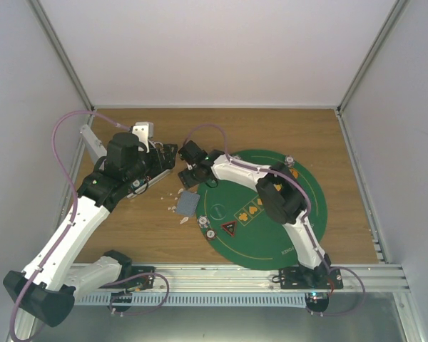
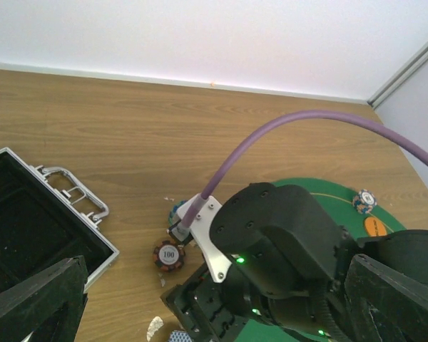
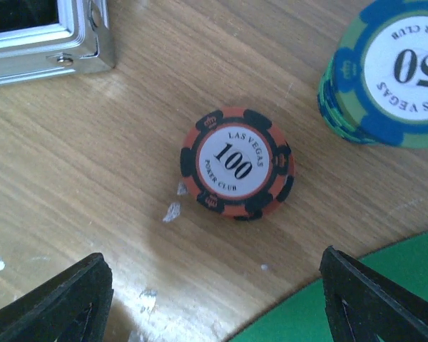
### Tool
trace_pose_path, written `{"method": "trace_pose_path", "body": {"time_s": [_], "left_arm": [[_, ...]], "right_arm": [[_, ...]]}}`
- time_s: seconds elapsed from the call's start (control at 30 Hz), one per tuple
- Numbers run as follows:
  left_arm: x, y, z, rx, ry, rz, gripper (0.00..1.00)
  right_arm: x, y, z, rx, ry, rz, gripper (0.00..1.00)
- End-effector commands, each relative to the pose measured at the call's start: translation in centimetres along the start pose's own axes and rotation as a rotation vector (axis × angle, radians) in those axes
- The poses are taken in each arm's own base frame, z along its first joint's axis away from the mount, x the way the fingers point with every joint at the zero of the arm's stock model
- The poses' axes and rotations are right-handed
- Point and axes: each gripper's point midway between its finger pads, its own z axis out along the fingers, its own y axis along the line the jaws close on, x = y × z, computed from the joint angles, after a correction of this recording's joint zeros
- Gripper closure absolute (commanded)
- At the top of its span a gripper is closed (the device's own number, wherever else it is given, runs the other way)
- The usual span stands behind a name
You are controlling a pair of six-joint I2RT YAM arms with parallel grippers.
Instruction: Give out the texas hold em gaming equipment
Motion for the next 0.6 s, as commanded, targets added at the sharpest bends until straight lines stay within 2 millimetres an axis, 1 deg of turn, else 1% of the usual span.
{"method": "trace_pose_path", "body": {"time_s": [0.0, 0.17, 0.27, 0.57], "left_arm": [[-1.5, -0.6, -0.9, 0.027, -0.057, -0.010, 0.01], [-1.5, -0.6, -0.8, 0.028, -0.057, -0.011, 0.01], [-1.6, -0.5, -0.9, 0.025, -0.059, -0.010, 0.01], [-1.5, -0.5, -0.9, 0.023, -0.058, -0.010, 0.01]], "right_arm": [[-0.8, -0.4, 1.3, 0.041, -0.005, 0.010, 0.20], [-0.7, -1.0, 2.6, 0.089, 0.026, -0.004, 0.20], [-0.5, -1.1, 3.2, 0.099, 0.040, -0.007, 0.21], [0.1, -1.6, 4.6, 0.117, 0.074, 0.016, 0.26]]}}
